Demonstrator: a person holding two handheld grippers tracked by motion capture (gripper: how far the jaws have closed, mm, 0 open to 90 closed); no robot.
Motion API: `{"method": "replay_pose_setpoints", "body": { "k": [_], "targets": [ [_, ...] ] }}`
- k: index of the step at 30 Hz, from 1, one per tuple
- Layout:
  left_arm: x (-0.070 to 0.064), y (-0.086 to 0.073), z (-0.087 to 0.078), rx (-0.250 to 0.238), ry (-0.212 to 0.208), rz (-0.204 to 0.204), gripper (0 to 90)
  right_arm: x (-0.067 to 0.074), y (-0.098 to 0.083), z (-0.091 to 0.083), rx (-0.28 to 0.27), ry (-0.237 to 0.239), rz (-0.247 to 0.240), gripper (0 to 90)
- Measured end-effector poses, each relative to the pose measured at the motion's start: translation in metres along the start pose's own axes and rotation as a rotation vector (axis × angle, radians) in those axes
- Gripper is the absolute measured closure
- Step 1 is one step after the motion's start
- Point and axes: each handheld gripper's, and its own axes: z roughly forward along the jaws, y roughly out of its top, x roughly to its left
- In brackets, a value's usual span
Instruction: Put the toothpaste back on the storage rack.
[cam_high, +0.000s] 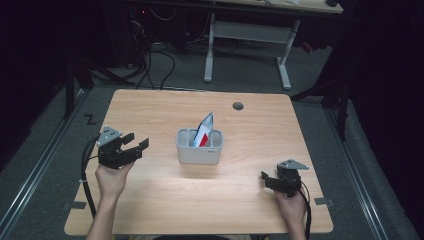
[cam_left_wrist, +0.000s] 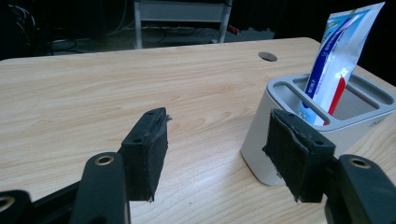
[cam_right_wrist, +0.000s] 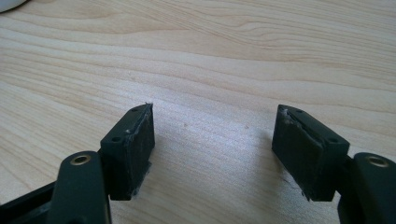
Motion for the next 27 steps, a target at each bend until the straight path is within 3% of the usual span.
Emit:
{"method": "replay_pose_setpoints", "body": {
  "k": [13, 27],
  "targets": [
    [0.007, -0.009, -0.009, -0.009, 0.018, -0.025, 39.0, 0.0, 0.0, 0.0, 0.0, 0.0, 0.0, 29.8],
    [0.015, -0.023, -0.012, 0.018, 0.037, -0.053, 40.0, 0.0, 0.0, 0.0, 0.0, -0.001, 0.0, 29.8]
  ]
}}
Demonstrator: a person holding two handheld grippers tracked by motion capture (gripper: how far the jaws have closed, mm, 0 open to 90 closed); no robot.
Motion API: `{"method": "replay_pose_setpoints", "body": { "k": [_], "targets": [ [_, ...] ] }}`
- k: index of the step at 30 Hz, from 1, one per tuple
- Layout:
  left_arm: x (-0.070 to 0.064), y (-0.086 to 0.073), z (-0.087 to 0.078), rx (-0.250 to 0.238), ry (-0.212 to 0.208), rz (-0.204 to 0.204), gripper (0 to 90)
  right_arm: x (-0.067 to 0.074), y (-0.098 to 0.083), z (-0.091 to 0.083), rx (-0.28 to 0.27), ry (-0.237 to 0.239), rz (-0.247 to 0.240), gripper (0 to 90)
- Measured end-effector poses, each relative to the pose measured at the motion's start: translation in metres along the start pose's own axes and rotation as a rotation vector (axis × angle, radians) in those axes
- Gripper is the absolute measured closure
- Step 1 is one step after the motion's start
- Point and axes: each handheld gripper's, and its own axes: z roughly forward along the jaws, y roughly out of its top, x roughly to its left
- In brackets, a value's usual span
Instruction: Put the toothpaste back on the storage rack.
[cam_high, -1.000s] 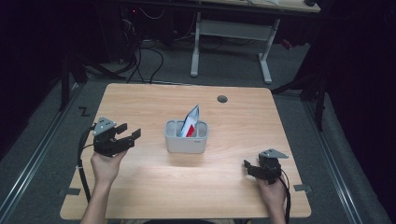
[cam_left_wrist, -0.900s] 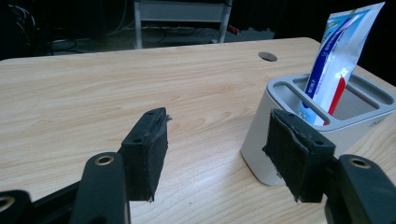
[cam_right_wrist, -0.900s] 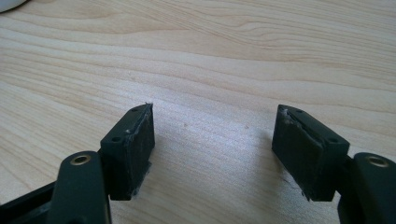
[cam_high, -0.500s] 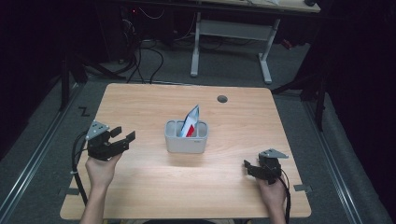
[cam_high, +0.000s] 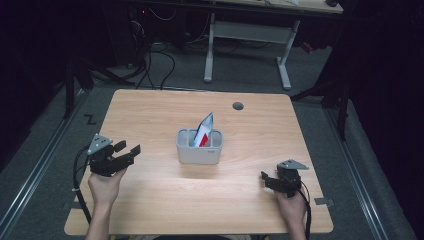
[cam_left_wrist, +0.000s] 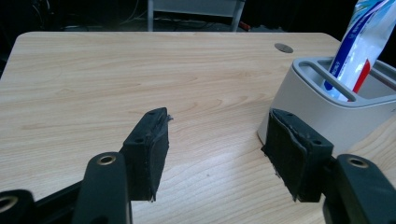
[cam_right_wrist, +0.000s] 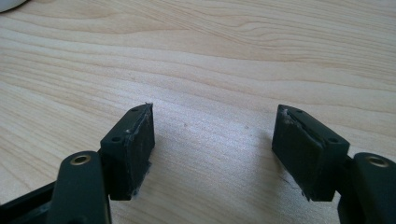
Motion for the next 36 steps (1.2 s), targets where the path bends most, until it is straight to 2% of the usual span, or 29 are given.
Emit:
{"method": "replay_pose_setpoints", "body": {
  "k": [10, 19, 36],
  "targets": [
    [0.005, -0.012, 0.0, 0.028, 0.025, -0.017, 39.5, 0.0, 0.0, 0.0, 0.001, 0.0, 0.002, 29.8],
    [0.007, -0.019, 0.003, 0.043, 0.026, -0.029, 39.4, 0.0, 0.0, 0.0, 0.0, 0.0, 0.001, 29.8],
    [0.008, -0.037, 0.015, 0.1, 0.018, -0.016, 41.0, 0.0, 0.0, 0.0, 0.0, 0.0, 0.002, 29.8]
  ]
}}
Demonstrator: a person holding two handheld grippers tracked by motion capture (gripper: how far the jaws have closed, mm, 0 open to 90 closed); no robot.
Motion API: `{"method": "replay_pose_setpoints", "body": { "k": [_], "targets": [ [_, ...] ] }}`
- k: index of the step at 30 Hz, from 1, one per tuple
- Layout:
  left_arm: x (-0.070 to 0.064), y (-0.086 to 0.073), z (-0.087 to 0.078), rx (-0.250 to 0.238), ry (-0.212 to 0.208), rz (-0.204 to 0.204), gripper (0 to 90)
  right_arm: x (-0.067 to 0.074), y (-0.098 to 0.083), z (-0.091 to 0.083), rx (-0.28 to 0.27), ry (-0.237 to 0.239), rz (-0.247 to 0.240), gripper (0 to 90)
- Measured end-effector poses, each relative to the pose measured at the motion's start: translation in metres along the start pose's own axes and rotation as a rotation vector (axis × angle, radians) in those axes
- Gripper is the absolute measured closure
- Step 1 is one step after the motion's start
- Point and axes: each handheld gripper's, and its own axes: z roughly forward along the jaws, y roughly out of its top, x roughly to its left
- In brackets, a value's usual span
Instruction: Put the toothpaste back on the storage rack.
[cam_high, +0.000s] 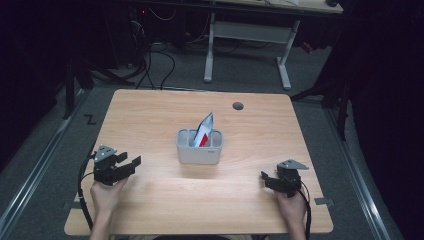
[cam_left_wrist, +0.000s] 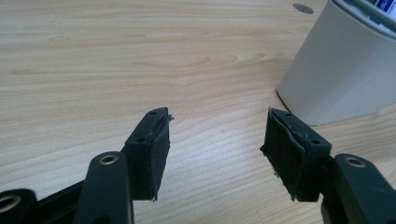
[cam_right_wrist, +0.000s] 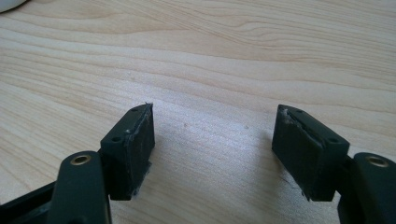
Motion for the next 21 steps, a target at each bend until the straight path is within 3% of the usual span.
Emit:
{"method": "replay_pose_setpoints", "body": {
  "k": [15, 18, 21],
  "targets": [
    [0.002, -0.016, 0.018, 0.059, 0.032, -0.008, 41.2, 0.0, 0.0, 0.0, 0.0, 0.0, 0.0, 29.8],
    [-0.002, -0.018, 0.025, 0.091, 0.051, 0.029, 41.2, 0.0, 0.0, 0.0, 0.0, 0.0, 0.0, 29.9],
    [-0.004, -0.02, 0.029, 0.097, 0.052, 0.035, 41.3, 0.0, 0.0, 0.0, 0.0, 0.0, 0.0, 29.9]
  ]
}}
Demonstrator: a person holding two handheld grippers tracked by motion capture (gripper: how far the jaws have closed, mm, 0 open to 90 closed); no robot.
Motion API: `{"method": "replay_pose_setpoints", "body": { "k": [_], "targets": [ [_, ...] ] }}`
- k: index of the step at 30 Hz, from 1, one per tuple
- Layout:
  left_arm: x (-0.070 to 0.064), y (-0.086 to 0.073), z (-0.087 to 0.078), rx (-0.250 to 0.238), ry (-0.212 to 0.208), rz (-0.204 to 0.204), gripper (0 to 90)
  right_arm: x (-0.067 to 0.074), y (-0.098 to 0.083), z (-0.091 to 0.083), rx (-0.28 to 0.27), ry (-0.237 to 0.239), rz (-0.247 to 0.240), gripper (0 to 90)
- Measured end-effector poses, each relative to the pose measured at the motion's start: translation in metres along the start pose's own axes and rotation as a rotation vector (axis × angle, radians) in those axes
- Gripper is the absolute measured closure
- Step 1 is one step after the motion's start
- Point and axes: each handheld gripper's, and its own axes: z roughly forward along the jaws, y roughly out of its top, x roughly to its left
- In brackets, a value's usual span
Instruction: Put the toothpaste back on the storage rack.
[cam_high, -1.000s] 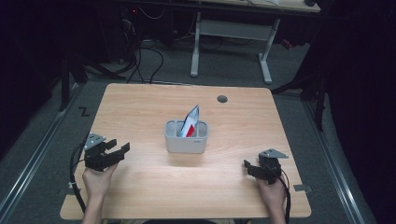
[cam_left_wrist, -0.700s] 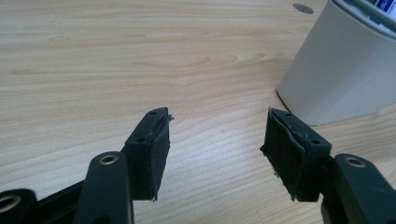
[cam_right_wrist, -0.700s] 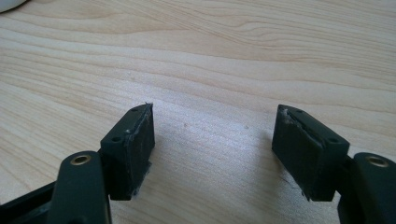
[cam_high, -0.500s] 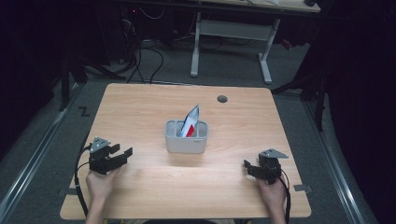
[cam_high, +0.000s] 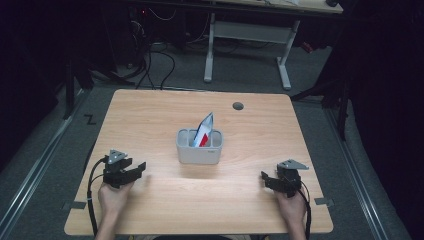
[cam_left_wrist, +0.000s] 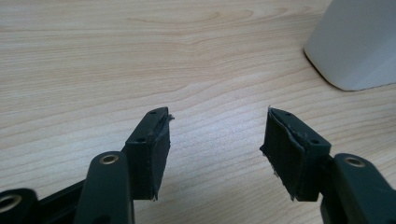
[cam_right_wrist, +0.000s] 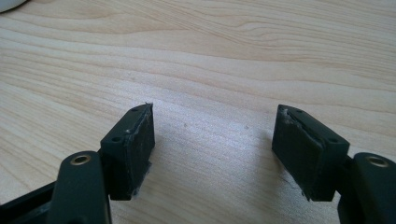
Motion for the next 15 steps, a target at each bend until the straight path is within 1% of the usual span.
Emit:
{"method": "replay_pose_setpoints", "body": {
  "k": [8, 10, 15],
  "targets": [
    [-0.002, -0.002, 0.009, 0.01, 0.021, 0.009, 41.3, 0.0, 0.0, 0.0, 0.0, 0.0, 0.0, 29.9],
    [-0.005, -0.001, 0.013, 0.008, 0.023, 0.02, 41.3, 0.0, 0.0, 0.0, 0.0, -0.001, 0.0, 29.8],
    [-0.012, -0.001, 0.024, 0.038, 0.04, 0.067, 41.3, 0.0, 0.0, 0.0, 0.0, -0.001, 0.0, 29.9]
  ]
}}
